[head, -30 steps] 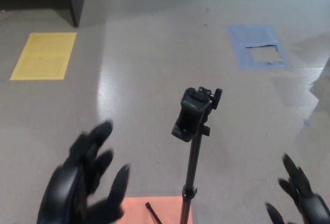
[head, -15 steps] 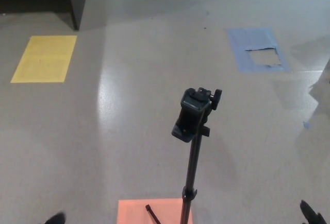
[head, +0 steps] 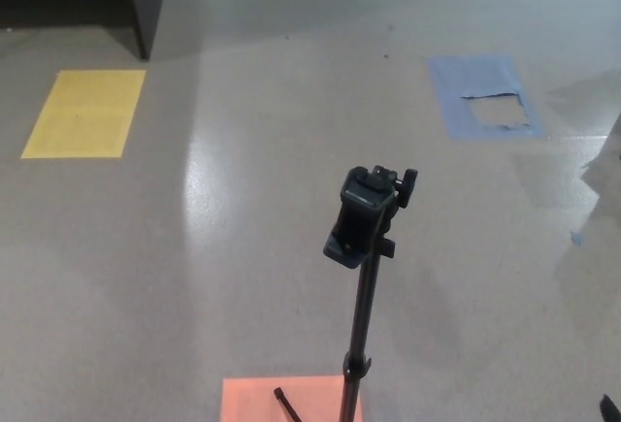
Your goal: A phone stand is kept on the floor and the robot uses both its hands to grab it and uses its left hand to extend the phone stand by pulling it upwards
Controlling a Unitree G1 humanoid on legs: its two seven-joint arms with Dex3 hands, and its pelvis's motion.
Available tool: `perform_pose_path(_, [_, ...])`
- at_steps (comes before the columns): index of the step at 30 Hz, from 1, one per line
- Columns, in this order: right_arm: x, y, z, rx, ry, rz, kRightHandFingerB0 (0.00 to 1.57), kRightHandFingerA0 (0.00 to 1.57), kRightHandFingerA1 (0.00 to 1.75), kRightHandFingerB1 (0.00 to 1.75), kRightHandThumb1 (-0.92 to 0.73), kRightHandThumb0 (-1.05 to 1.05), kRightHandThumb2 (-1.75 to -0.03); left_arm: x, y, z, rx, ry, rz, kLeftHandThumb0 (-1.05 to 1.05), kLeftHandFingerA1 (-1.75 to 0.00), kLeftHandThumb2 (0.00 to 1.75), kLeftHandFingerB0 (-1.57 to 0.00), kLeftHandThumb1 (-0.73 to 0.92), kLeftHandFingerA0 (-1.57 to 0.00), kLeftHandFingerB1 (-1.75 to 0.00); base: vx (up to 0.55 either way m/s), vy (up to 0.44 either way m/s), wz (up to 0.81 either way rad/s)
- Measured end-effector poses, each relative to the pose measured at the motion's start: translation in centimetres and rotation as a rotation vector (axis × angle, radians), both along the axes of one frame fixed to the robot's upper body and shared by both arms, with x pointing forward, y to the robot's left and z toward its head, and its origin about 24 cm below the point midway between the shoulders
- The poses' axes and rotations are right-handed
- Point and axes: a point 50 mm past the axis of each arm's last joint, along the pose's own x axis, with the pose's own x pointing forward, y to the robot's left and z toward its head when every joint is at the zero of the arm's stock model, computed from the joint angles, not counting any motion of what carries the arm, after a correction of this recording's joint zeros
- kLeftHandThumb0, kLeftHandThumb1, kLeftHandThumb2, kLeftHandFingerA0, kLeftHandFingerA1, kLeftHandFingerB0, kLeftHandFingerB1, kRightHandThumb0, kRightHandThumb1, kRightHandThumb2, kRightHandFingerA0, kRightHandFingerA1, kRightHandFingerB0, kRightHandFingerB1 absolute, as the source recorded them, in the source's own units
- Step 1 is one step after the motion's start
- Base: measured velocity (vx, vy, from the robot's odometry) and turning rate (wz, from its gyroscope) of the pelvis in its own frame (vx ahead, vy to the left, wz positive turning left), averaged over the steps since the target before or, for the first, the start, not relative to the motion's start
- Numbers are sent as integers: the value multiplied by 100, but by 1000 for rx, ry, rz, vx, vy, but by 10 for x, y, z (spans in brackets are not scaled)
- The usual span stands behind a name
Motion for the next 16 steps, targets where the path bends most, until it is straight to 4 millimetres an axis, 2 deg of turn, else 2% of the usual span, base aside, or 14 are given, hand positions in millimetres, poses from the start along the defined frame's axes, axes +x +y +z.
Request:
perform_pose_path(1, [-2,-1,0,-7,1,-2,0,0,16,0,-75,-105,-80,-2,1,-1,-1,1,2,-96,-32,69,-21,77,-25,-29,0,0,0])
perform_pose_path(2, [-3,-2,0,-12,3,-3,0,0,16,0,-75,-105,-80,-4,2,-2,-2,1,3,-96,-32,69,-21,77,-25,-29,0,0,0])
perform_pose_path(3, [-3,-3,0,-17,4,-3,0,0,11,0,-72,-105,-80,-5,2,-3,-2,2,3,-88,-44,105,-14,63,-20,-40,0,0,0])
perform_pose_path(4, [-4,-5,1,-26,3,-4,0,0,24,18,-70,-105,-126,-7,4,-4,-3,-1,3,-95,-33,69,-24,72,-27,-30,0,0,0])
perform_pose_path(5, [-5,-5,1,-31,3,-4,0,0,24,18,-70,-105,-126,-8,4,-4,-3,-3,4,-95,-33,69,-24,72,-27,-30,0,0,0])
perform_pose_path(6, [-6,-6,1,-37,3,-4,0,0,29,26,-70,-91,-124,-9,5,-5,-3,-7,4,-90,-31,60,-26,65,-27,-30,0,0,0])
perform_pose_path(7, [-6,-6,2,-42,1,-3,0,0,29,26,-70,-91,-124,-9,7,-5,-2,-13,5,-90,-31,60,-26,65,-27,-30,0,0,0])
perform_pose_path(8, [-7,-6,2,-47,-1,-1,0,0,26,23,-55,-105,-111,-10,8,-5,-1,-21,7,-92,-31,60,-25,57,-28,-29,0,0,0])
perform_pose_path(9, [-8,-6,3,-52,-4,0,0,0,26,23,-55,-105,-111,-10,9,-4,-1,-29,7,-92,-31,60,-25,57,-28,-29,0,0,0])
perform_pose_path(10, [-8,-6,3,-56,-6,1,0,0,30,23,-45,-105,-102,-10,10,-4,-1,-40,5,-88,-30,56,-28,48,-26,-30,0,0,0])
perform_pose_path(11, [-9,-5,4,-58,-9,2,0,0,19,0,-52,-105,-84,-10,11,-3,-2,-51,2,-79,-31,55,-29,43,-26,-30,0,0,0])
perform_pose_path(12, [-10,-5,4,-59,-12,2,0,0,19,0,-52,-105,-84,-10,12,-2,-3,-59,1,-79,-31,55,-29,43,-26,-30,0,0,0])
perform_pose_path(13, [-10,-5,4,-59,-14,2,0,0,0,0,-59,-105,-70,-10,12,-2,-4,-65,0,-72,-31,54,-28,40,-24,-30,0,0,0])
perform_pose_path(16, [-12,-5,6,-63,-27,1,0,0,4,0,-58,-105,-71,-10,14,0,-15,-98,-6,-68,-30,54,-27,40,-24,-30,0,0,0])
